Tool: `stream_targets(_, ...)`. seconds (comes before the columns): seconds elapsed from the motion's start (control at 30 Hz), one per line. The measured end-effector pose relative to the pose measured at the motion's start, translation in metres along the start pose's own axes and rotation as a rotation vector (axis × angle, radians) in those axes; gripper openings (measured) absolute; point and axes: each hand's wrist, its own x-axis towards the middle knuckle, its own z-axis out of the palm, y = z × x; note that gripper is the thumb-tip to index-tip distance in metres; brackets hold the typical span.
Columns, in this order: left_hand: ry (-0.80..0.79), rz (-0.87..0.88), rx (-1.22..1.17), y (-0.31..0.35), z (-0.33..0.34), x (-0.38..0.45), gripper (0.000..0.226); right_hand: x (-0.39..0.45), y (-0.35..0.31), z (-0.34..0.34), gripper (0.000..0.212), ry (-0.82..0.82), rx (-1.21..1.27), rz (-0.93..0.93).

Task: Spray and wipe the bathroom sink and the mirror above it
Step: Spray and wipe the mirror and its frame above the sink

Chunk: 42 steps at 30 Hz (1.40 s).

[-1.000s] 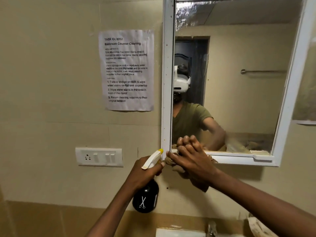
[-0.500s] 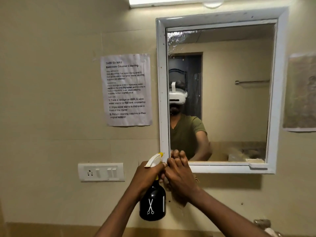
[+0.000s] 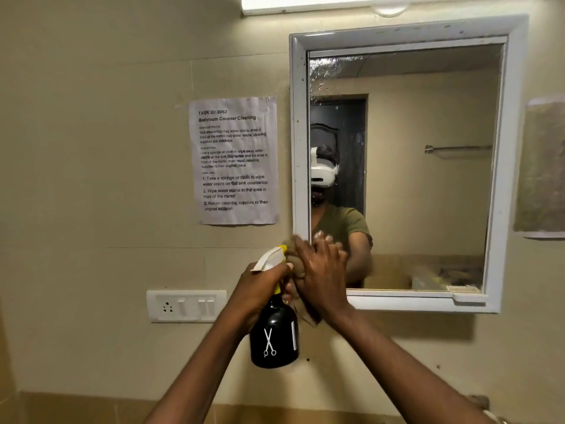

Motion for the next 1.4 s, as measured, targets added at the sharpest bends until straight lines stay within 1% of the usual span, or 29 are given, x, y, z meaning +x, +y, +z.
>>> stream_targets(0.03, 0.009, 0.003, 0.009, 0.001, 0.001, 0.001, 0.010, -0.017, 0.001, 0.006, 0.056, -0.033, 0.006, -0.037)
stream_targets(0.1, -0.013, 0.024, 0.087, 0.003, 0.003, 0.005, 0.022, -0.043, 0.003, 0.015, 0.045, -0.085, 0.009, -0.087)
stream_targets(0.17, 0.000, 0.030, 0.122, 0.003, 0.006, 0.007, 0.028, -0.048, 0.003, 0.017, 0.039, -0.104, 0.032, -0.073)
stream_targets(0.23, 0.062, 0.032, 0.124, 0.002, 0.009, 0.009, 0.025, -0.047, 0.004, 0.016, 0.042, -0.109, 0.050, -0.063)
stream_targets(0.33, 0.075, 0.052, 0.106, 0.004, 0.010, 0.009, 0.025, -0.047, 0.003, 0.014, 0.047, -0.135, 0.044, -0.072)
stream_targets(0.4, 0.036, 0.073, 0.128, 0.008, 0.008, 0.009, 0.033, -0.040, 0.004, 0.011, 0.046, -0.089, 0.060, -0.054)
stream_targets(0.43, 0.006, 0.085, 0.128, 0.012, 0.007, 0.009, 0.033, -0.031, 0.004, 0.008, 0.047, -0.046, 0.050, -0.044)
stream_targets(0.53, -0.065, 0.122, 0.053, 0.030, 0.006, 0.010, 0.013, 0.018, -0.001, -0.016, 0.053, 0.071, 0.013, 0.000)
stream_targets(0.6, -0.038, 0.153, 0.058, 0.039, 0.006, 0.015, 0.009, 0.065, -0.005, -0.040, 0.057, 0.153, 0.026, 0.031)
stream_targets(0.67, 0.009, 0.179, 0.086, 0.045, 0.005, 0.022, 0.014, 0.104, -0.007, -0.056, 0.056, 0.215, 0.004, 0.054)
stream_targets(0.73, 0.034, 0.170, 0.018, 0.052, 0.006, 0.025, 0.010, 0.116, -0.007, -0.059, 0.058, 0.225, -0.007, 0.059)
stream_targets(0.8, 0.031, 0.171, -0.058, 0.058, 0.006, 0.027, 0.005, 0.097, -0.005, -0.049, 0.059, 0.194, 0.014, 0.057)
stream_targets(0.83, 0.026, 0.183, -0.056, 0.061, 0.006, 0.028, 0.006, 0.080, -0.005, -0.040, 0.059, 0.165, 0.018, 0.050)
stream_targets(0.9, 0.001, 0.210, -0.023, 0.067, 0.006, 0.030, 0.005, 0.045, -0.003, -0.022, 0.053, 0.109, 0.025, 0.023)
stream_targets(0.93, -0.008, 0.209, 0.006, 0.069, 0.007, 0.032, 0.007, 0.033, -0.001, -0.014, 0.050, 0.093, 0.035, 0.004)
stream_targets(1.0, 0.021, 0.215, 0.050, 0.070, 0.010, 0.036, 0.022, 0.022, 0.003, -0.003, 0.046, 0.072, 0.058, -0.016)
stream_targets(1.07, 0.124, 0.236, 0.099, 0.070, 0.014, 0.040, 0.028, 0.020, 0.006, 0.002, 0.055, 0.064, 0.067, -0.021)
stream_targets(1.13, 0.174, 0.252, 0.134, 0.069, 0.015, 0.042, 0.030, 0.020, 0.007, 0.003, 0.062, 0.067, 0.066, -0.023)
stream_targets(1.23, 0.145, 0.259, 0.161, 0.067, 0.017, 0.041, 0.028, 0.019, 0.004, -0.004, 0.047, 0.103, 0.072, -0.030)
stream_targets(1.3, 0.143, 0.229, 0.152, 0.067, 0.017, 0.042, 0.026, 0.024, 0.000, -0.011, 0.047, 0.107, 0.065, -0.032)
stream_targets(1.4, 0.091, 0.216, 0.056, 0.076, 0.016, 0.043, 0.014, 0.056, -0.002, -0.026, 0.048, 0.131, 0.011, -0.021)
